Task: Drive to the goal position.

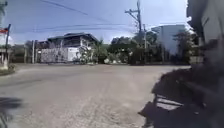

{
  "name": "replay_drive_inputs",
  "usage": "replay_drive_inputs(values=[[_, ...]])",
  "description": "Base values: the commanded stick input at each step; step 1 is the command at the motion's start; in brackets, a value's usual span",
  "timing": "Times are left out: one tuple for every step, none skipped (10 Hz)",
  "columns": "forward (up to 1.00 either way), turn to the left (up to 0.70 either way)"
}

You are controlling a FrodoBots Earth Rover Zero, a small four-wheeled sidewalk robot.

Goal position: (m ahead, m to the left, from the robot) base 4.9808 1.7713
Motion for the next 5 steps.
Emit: replay_drive_inputs(values=[[1.0, 0.0], [1.0, 0.0], [1.0, 0.0], [1.0, 0.0], [1.0, 0.0]])
